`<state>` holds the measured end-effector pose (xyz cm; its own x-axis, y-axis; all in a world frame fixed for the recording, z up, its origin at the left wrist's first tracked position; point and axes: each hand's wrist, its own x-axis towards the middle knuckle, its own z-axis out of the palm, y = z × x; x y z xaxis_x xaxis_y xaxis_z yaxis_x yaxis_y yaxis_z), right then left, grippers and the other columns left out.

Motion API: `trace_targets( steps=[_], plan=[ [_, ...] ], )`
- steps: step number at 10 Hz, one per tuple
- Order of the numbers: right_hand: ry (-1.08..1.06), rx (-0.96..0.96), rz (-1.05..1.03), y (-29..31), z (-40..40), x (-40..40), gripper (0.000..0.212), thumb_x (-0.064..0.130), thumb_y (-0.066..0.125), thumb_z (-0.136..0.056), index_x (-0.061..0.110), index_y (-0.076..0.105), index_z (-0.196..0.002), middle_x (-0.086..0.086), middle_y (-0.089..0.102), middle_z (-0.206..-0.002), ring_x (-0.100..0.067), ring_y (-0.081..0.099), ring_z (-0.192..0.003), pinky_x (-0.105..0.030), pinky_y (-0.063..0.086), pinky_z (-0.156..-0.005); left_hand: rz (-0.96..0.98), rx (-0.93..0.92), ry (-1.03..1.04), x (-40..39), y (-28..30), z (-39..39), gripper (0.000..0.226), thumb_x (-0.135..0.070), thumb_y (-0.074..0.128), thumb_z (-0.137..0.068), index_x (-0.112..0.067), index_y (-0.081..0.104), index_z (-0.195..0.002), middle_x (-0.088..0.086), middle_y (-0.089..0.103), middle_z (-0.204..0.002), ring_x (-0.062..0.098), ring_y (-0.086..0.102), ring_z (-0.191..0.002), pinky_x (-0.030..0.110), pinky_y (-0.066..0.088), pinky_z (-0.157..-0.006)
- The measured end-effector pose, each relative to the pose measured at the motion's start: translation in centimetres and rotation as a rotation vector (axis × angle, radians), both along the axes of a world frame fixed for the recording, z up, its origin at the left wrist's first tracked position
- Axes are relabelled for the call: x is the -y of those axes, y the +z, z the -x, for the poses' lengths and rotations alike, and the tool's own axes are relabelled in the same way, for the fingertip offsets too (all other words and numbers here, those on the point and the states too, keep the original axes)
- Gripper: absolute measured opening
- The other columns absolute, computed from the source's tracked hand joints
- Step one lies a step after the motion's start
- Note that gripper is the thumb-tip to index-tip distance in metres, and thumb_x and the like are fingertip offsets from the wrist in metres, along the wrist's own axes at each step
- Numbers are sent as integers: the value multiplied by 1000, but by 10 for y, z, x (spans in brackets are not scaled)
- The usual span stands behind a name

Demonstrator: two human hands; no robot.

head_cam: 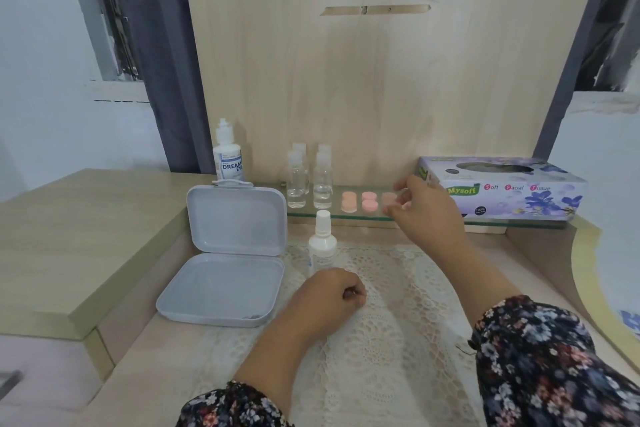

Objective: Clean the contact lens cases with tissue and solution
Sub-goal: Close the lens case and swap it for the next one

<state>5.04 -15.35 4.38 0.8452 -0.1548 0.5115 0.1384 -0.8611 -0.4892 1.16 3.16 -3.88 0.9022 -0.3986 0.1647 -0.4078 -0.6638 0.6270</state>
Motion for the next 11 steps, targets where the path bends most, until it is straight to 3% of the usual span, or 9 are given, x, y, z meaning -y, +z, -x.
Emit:
trace_targets(
  steps=[3,5,6,7,8,11],
  plan=[
    [-57,-30,94,-2,-6,-3,32,29,65,-85,19,58,-115,-3,67,-100,-21,49,-110,-35,46,-81,-10,1,-2,0,1,0,12,-23,60,-89,-24,71,-92,-11,63,-92,8,59,-88,33,51,-86],
    [-83,18,89,-2,9,-3,43,32,61,-84,20,54,-125,-1,61,-119,-23,50,-113,-34,44,-79,10,-15,5,-1,1,0,10,-24,60,-89,-25,70,-91,-10,63,-93,8,59,-89,33,52,-87],
    [-168,24,129,-4,15,-1,40,20,53,-86,14,54,-125,-6,59,-120,-28,55,-105,-33,42,-69,6,-15,8,-1,0,0,9,-24,61,-89,-26,70,-91,-11,63,-92,8,59,-88,32,52,-87],
    [-239,-20,216,-6,16,0,28,20,47,-90,10,56,-115,-10,59,-107,-28,53,-83,-31,36,-61,9,-20,8,-1,0,0,9,-25,61,-89,-27,69,-90,-12,62,-91,6,59,-87,32,52,-86],
    [-280,-42,250,-4,14,0,22,23,44,-94,9,56,-106,-9,61,-98,-25,46,-74,-29,33,-58,5,-20,6,-1,0,1,9,-25,60,-89,-27,69,-90,-11,63,-91,7,59,-87,32,52,-86],
    [-319,-53,304,-2,8,-1,16,18,45,-95,8,57,-92,-7,57,-81,-26,48,-69,-27,31,-54,9,-23,6,-2,-1,0,9,-25,61,-89,-27,69,-90,-10,64,-92,8,59,-87,33,52,-86]
  ],
)
